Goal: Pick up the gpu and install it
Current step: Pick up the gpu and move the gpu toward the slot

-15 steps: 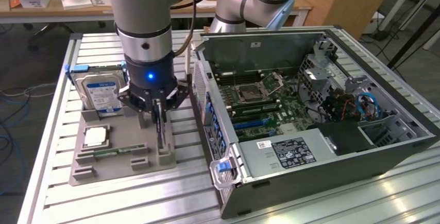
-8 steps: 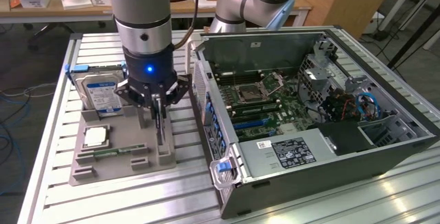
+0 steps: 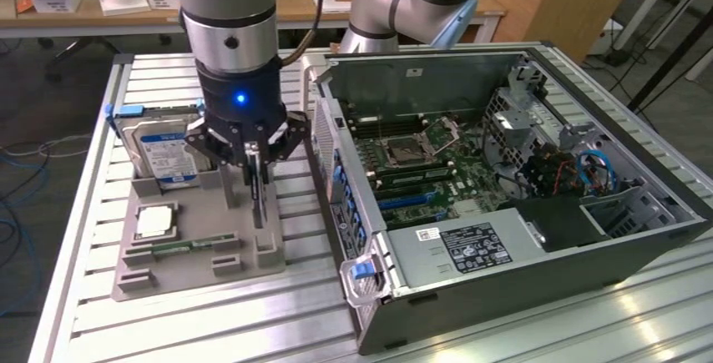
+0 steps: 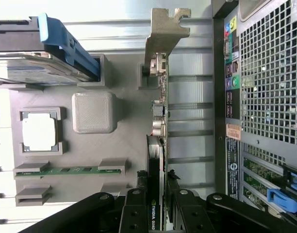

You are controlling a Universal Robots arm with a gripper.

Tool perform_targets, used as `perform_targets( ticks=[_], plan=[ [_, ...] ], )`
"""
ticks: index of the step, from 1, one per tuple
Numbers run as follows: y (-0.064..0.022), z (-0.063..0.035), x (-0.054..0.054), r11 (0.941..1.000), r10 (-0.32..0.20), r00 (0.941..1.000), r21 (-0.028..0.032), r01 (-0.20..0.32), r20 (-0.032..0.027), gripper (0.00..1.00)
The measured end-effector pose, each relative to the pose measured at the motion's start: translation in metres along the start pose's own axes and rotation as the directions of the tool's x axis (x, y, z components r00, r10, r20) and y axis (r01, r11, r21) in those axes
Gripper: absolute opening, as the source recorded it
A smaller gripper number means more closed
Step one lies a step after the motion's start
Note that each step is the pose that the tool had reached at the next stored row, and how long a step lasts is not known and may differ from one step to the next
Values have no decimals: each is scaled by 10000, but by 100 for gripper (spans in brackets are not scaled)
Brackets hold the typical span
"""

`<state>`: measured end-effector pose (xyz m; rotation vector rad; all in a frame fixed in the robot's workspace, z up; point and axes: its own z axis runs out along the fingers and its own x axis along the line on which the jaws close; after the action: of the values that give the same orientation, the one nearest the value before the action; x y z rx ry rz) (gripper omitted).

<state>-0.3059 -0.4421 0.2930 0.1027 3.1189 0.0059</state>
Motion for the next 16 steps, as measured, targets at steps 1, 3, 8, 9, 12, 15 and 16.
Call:
perform_targets(
  ticks=[1, 3, 8, 9, 12, 15, 16],
  plan=[
    [0, -21, 0, 10000, 1, 10000, 1, -1, -1, 26],
    [0, -64, -1, 10000, 0, 10000, 0, 0, 0, 26],
    [1, -166, -3, 10000, 0, 10000, 0, 0, 0, 26],
    [1, -183, -4, 10000, 0, 10000, 0, 0, 0, 26],
    [1, -226, -5, 10000, 0, 10000, 0, 0, 0, 26],
    [1, -259, -5, 10000, 0, 10000, 0, 0, 0, 26],
    [1, -271, -6, 10000, 0, 10000, 0, 0, 0, 26]
  ],
)
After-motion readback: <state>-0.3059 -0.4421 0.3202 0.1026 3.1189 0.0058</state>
